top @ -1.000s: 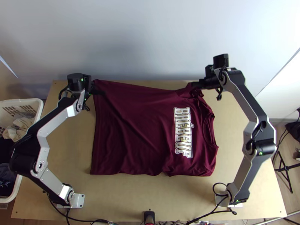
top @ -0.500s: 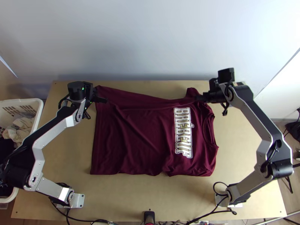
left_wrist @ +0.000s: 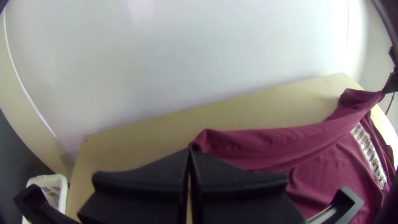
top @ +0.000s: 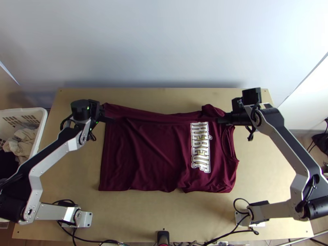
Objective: Fold the t-shirt
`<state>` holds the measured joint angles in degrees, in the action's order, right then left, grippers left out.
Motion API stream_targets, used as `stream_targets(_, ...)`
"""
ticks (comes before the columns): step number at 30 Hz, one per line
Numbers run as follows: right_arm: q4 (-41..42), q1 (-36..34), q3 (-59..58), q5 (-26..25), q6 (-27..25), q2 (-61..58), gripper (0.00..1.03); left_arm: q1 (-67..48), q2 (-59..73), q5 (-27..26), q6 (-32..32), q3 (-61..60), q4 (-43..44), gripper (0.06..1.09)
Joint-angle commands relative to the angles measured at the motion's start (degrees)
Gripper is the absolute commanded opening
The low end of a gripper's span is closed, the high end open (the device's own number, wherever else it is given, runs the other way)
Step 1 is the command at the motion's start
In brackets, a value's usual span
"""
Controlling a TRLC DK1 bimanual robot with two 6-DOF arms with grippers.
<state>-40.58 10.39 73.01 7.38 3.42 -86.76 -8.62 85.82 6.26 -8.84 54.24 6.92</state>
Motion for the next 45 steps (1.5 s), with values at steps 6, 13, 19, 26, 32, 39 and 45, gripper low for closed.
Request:
stream_targets(6,0.0,1.6,-9.6,0.0,0.1,6.7,0.03,-2.6,-6.7,0.1,-1.4,-12.1,7.6,0.09)
stream_targets(13,0.0,1.9,-11.9,0.0,0.1,8.5,0.03,-4.0,-9.4,0.5,-0.9,-15.0,7.7,0.09)
stream_targets(19,0.0,1.8,-14.8,0.0,0.1,9.6,0.03,-4.0,-11.0,0.5,-1.3,-17.7,7.7,0.09)
stream_targets(26,0.0,1.9,-18.4,0.0,0.0,12.2,0.03,-4.0,-14.1,0.6,-1.2,-20.8,7.5,0.09)
stream_targets(32,0.0,1.9,-20.9,0.0,-0.1,14.0,0.03,-4.0,-16.7,0.7,-1.4,-24.9,7.5,0.09)
stream_targets(39,-0.2,3.5,-22.8,0.0,0.0,15.7,0.03,-3.4,-15.9,0.7,-2.1,-26.6,7.9,0.09)
stream_targets(45,-1.2,5.2,-24.0,0.0,-0.2,16.7,0.03,-2.8,-14.6,0.7,-3.0,-26.4,9.2,0.09)
